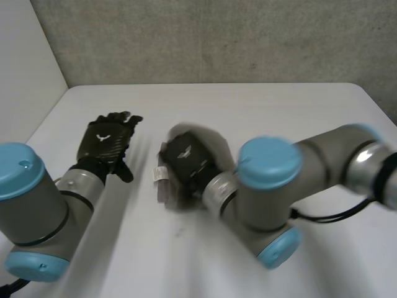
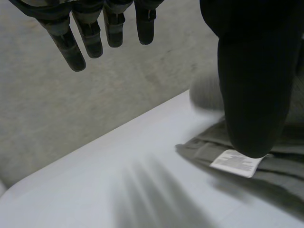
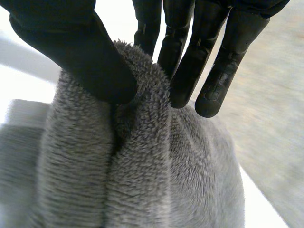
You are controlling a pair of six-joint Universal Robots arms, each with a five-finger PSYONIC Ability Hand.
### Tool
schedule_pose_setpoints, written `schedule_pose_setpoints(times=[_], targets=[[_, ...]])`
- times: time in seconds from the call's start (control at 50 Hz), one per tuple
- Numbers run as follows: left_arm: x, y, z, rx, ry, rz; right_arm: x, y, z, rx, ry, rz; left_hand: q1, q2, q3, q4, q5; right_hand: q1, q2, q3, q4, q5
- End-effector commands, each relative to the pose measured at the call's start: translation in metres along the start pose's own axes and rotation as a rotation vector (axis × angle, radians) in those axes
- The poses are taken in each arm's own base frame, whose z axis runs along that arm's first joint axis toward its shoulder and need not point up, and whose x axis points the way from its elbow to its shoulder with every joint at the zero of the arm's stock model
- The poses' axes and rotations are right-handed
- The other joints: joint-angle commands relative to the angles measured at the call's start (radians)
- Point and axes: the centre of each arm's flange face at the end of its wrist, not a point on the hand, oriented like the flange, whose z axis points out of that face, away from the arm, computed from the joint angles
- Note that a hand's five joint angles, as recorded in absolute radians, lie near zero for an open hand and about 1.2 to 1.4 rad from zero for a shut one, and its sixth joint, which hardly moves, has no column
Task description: Fold the laundry
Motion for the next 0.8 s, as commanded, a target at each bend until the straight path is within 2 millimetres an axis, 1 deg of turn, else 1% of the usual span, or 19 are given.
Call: schedule_pose_setpoints(times=[0.02,0.04,0.08,0.1,0.14,0.16,0.18,0.2,0.22,0.24,0.26,0.3,0.36,0.4,0.44,0.48,0.64,0.72,0.8], targets=[[-0.011,0.0,-0.003,-0.011,-0.065,-0.009,-0.034,0.013,0.004,-0.038,-0.054,-0.059,-0.005,0.01,0.007,0.008,-0.03,0.019,-0.257,-0.273,-0.285,-0.245],[-0.011,0.0,-0.003,-0.008,-0.066,-0.009,-0.026,0.006,0.003,-0.037,-0.016,-0.052,-0.005,0.01,0.007,0.008,-0.03,-0.4,-0.676,-0.692,-0.704,-0.664],[-0.012,-0.003,-0.001,0.003,-0.066,-0.009,-0.005,-0.016,-0.003,-0.015,0.076,-0.007,-0.004,0.011,0.008,0.009,-0.029,-0.714,-0.99,-1.006,-1.018,-0.978],[-0.012,-0.006,0.001,0.014,-0.066,-0.009,-0.005,-0.016,-0.003,-0.015,0.076,-0.007,0.002,0.016,0.014,0.015,-0.023,-0.714,-0.99,-1.006,-1.018,-0.978],[-0.009,-0.014,0.004,0.041,-0.056,-0.008,0.036,-0.032,-0.012,0.011,0.191,0.09,0.005,0.019,0.016,0.018,-0.02,-0.714,-0.99,-1.006,-1.018,-0.978],[-0.007,-0.023,0.01,0.07,-0.051,-0.011,0.036,-0.032,-0.012,0.011,0.191,0.09,0.011,0.025,0.022,0.024,-0.014,-0.714,-0.99,-1.006,-1.018,-0.978],[-0.007,-0.023,0.01,0.07,-0.051,-0.011,0.058,-0.037,-0.018,0.02,0.244,0.146,0.011,0.025,0.022,0.024,-0.014,-0.714,-0.99,-1.006,-1.018,-0.978],[-0.002,-0.031,0.013,0.097,-0.037,-0.019,0.058,-0.037,-0.018,0.02,0.245,0.146,0.017,0.031,0.028,0.029,-0.008,-0.714,-0.99,-1.006,-1.018,-0.978],[-0.002,-0.031,0.013,0.098,-0.036,-0.02,0.077,-0.043,-0.025,0.032,0.285,0.199,0.017,0.031,0.028,0.03,-0.008,-0.714,-0.99,-1.006,-1.018,-0.978],[0.007,-0.04,0.015,0.123,-0.01,-0.044,0.093,-0.045,-0.031,0.03,0.316,0.253,0.02,0.034,0.031,0.032,-0.005,-0.714,-0.99,-1.006,-1.018,-0.978],[0.017,-0.044,0.018,0.135,0.02,-0.076,0.093,-0.045,-0.031,0.03,0.316,0.253,0.023,0.037,0.034,0.035,-0.003,-0.714,-0.99,-1.006,-1.018,-0.978],[0.026,-0.046,0.022,0.134,0.049,-0.112,0.114,-0.037,-0.037,-0.017,0.349,0.343,0.025,0.04,0.037,0.038,0.0,-0.714,-0.99,-1.006,-1.018,-0.978],[0.044,-0.045,0.029,0.092,0.098,-0.178,0.12,-0.032,-0.038,-0.046,0.347,0.376,0.028,0.043,0.04,0.041,0.003,-0.714,-0.99,-1.006,-1.018,-0.978],[0.052,-0.038,0.033,0.047,0.119,-0.201,0.117,-0.013,-0.03,-0.112,0.302,0.412,0.028,0.043,0.04,0.041,0.003,-0.714,-0.99,-1.006,-1.018,-0.978],[0.059,-0.029,0.037,-0.003,0.132,-0.219,0.113,-0.004,-0.024,-0.138,0.271,0.424,0.028,0.043,0.04,0.041,0.003,-0.714,-0.99,-1.006,-1.018,-0.978],[0.064,-0.007,0.042,-0.11,0.129,-0.239,0.109,0.004,-0.019,-0.158,0.241,0.433,0.031,0.046,0.043,0.044,0.006,-0.714,-0.99,-1.006,-1.018,-0.978],[0.069,0.033,0.045,-0.24,0.122,-0.236,0.084,0.048,0.007,-0.235,0.097,0.453,0.026,0.04,0.037,0.038,0.0,-0.714,-0.99,-1.006,-1.018,-0.978],[0.069,0.043,0.044,-0.27,0.109,-0.226,0.074,0.072,0.018,-0.286,0.072,0.433,0.02,0.034,0.031,0.032,-0.005,-0.714,-0.99,-1.006,-1.018,-0.978],[0.069,0.048,0.041,-0.289,0.108,-0.208,0.073,0.076,0.022,-0.288,0.069,0.403,0.014,0.028,0.025,0.027,-0.011,-0.714,-0.99,-1.006,-1.018,-0.978]])
